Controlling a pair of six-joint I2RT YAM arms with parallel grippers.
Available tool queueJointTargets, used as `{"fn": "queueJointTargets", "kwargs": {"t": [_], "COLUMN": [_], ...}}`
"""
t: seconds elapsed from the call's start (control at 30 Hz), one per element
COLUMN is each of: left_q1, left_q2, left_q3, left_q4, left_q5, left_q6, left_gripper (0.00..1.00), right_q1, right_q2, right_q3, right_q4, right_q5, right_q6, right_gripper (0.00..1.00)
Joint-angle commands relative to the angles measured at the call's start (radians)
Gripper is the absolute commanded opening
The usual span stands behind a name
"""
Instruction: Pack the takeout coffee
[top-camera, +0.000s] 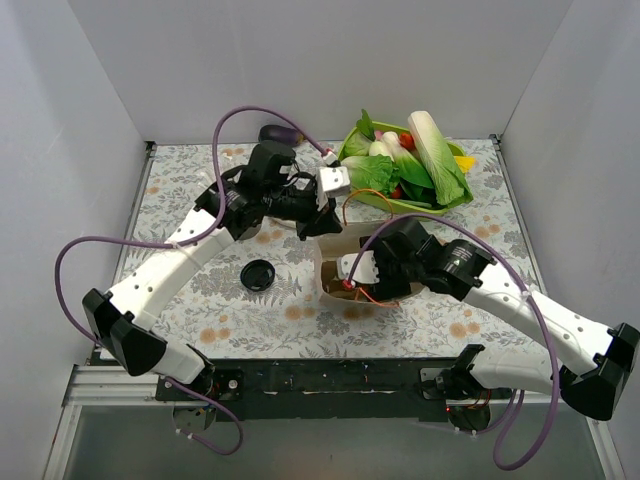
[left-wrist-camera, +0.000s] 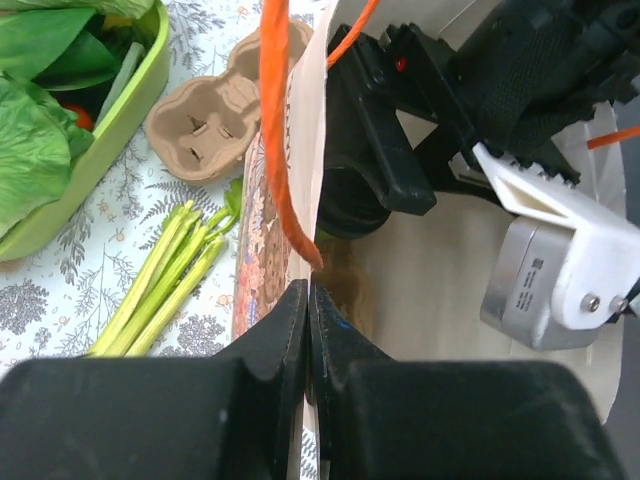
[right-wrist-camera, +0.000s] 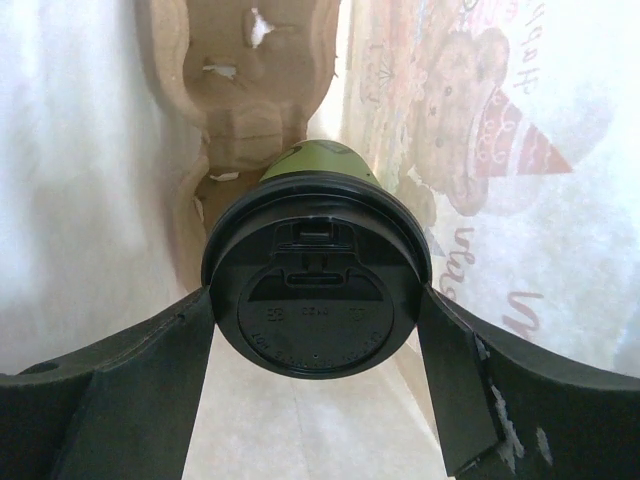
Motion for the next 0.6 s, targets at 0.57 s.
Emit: {"fn": "queueJointTargets", "kwargs": {"t": [0.57], "left_q1": [-0.158], "left_q2": [-0.142], "left_q3": [-0.174], "left_q4": [0.186], "left_q5": [-0.254], "left_q6": [0.015], "left_gripper": [0.00], "right_q1": [0.094], "right_q2": [0.005], "right_q3": [0.019], "right_q4": [-0.103], "right_q5": [0.083], "right_q6": [0.037], "right_gripper": [0.01]}}
